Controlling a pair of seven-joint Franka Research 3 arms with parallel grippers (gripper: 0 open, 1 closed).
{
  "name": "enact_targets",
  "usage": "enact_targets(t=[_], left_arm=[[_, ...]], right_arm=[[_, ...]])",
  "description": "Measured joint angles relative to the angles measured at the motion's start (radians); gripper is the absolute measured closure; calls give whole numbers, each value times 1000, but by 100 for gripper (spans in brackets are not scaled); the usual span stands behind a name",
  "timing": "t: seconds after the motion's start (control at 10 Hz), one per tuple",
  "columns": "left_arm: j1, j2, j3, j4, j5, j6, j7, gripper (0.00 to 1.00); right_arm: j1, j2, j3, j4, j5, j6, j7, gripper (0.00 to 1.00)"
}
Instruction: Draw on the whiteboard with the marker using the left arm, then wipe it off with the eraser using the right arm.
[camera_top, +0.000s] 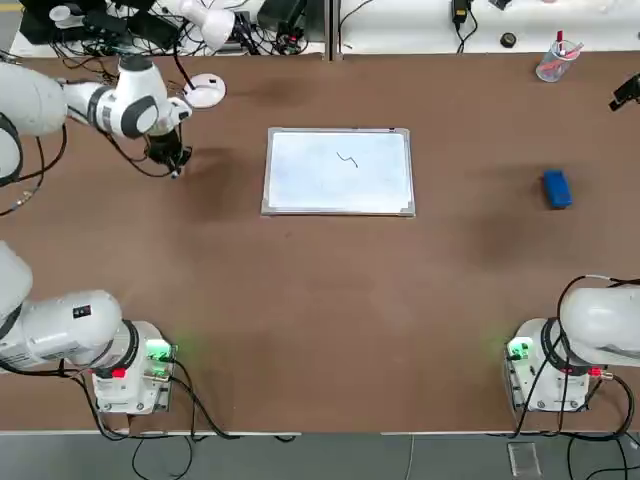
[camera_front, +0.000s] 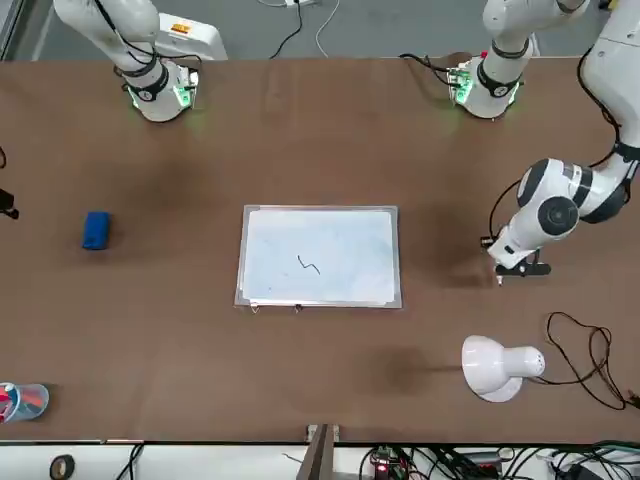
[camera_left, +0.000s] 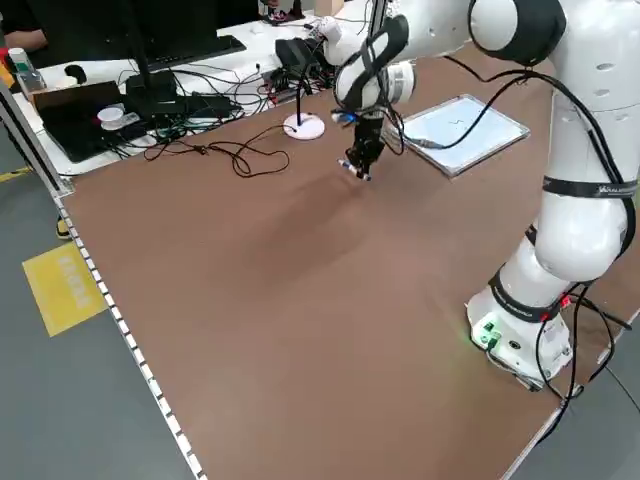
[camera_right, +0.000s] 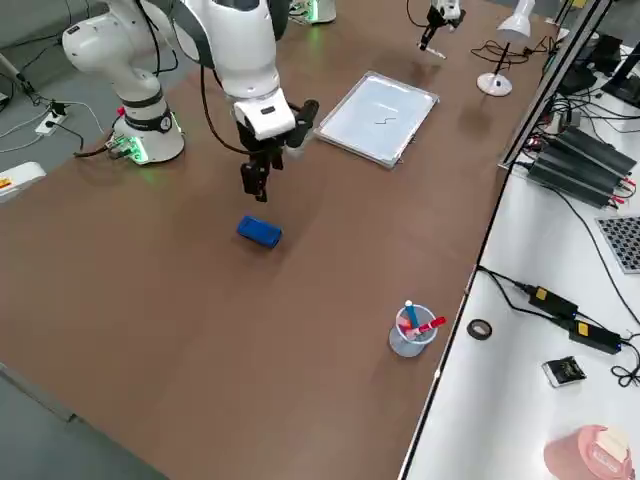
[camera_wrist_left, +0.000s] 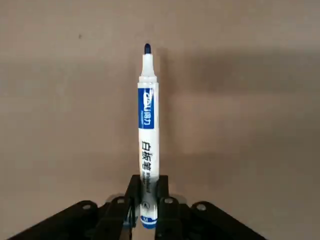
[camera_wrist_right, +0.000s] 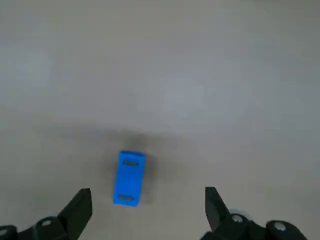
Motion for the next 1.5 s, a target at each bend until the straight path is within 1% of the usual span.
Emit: enact_targets(t=[0.3, 0.5, 0.6, 0.7, 0.8, 1.1, 1.2, 1.3, 1.4, 1.5], left_arm=[[-3, 3, 1, -43, 0, 49, 0, 83], [-6, 6, 1, -48, 11, 55, 1, 81], [-6, 8, 1, -48, 27, 55, 1, 79], [-7, 9, 1, -48, 39, 56, 1, 71], [-7, 10, 1, -48, 42, 57, 1, 58], [-7, 10, 1, -47, 43, 59, 1, 31], [-7, 10, 1, -45, 43, 59, 1, 24], [-7, 10, 1, -42, 43, 59, 1, 15], [-7, 11, 1, -39, 44, 59, 1, 2], [-7, 12, 1, -36, 44, 60, 1, 1]], right_arm=[[1, 29, 6, -78, -8, 115, -11, 0], [4, 50, 10, -109, -23, 174, -34, 0], [7, 60, 12, -128, -25, 213, -46, 0], [10, 69, 13, -151, -26, 258, -55, 0], [11, 81, 13, -176, -26, 310, -62, 0], [9, 136, 11, -250, -27, 465, -64, 0], [5, 155, 10, -264, -27, 498, -64, 0], [1, 171, 9, -274, -26, 525, -64, 0], [-3, 182, 9, -286, -22, 549, -63, 0], [-5, 188, 8, -298, -13, 568, -63, 0]])
